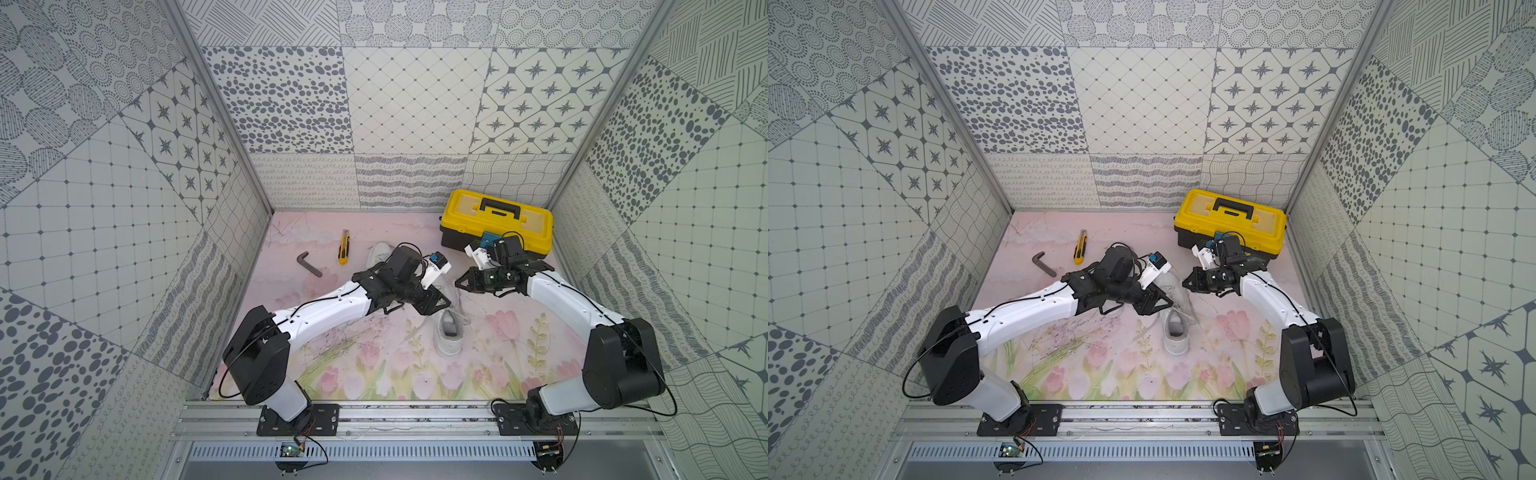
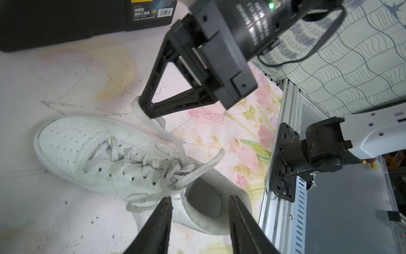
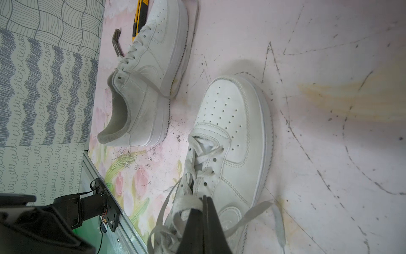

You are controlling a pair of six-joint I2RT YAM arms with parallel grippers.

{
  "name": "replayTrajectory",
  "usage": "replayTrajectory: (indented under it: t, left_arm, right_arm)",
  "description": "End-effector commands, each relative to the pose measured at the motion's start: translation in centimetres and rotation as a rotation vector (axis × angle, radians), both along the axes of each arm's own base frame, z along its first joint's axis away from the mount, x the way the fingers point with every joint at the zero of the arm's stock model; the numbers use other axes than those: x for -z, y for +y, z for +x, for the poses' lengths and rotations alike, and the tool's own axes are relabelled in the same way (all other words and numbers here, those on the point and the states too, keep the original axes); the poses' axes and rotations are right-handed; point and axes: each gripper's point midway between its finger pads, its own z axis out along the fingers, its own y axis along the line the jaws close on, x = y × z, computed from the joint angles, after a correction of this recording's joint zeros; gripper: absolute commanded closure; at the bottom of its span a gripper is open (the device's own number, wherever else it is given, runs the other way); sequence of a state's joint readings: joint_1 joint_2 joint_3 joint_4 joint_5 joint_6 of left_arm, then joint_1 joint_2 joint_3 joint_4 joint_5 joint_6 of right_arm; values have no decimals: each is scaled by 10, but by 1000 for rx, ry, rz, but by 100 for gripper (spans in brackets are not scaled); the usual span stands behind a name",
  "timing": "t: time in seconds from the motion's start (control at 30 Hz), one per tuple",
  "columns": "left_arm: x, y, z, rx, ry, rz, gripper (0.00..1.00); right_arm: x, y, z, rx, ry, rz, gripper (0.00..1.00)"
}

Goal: Tie the shoes
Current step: Cross the shoelace with the shoelace.

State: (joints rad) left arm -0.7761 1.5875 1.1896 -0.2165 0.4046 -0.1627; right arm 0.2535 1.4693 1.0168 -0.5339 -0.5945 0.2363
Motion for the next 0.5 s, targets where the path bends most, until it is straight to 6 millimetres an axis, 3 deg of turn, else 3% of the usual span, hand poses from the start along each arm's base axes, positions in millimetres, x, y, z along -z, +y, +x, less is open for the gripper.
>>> replayTrajectory:
  t: [0.0,0.47]
  left_arm:
    - [15,19,8,-261,255,2,56]
    - [37,-8,18,-243,388,-17,63]
  right_arm:
    - [-7,3,-4,-17,-48,-7,100]
    - [-7,5,-11,-22,-45,-30,100]
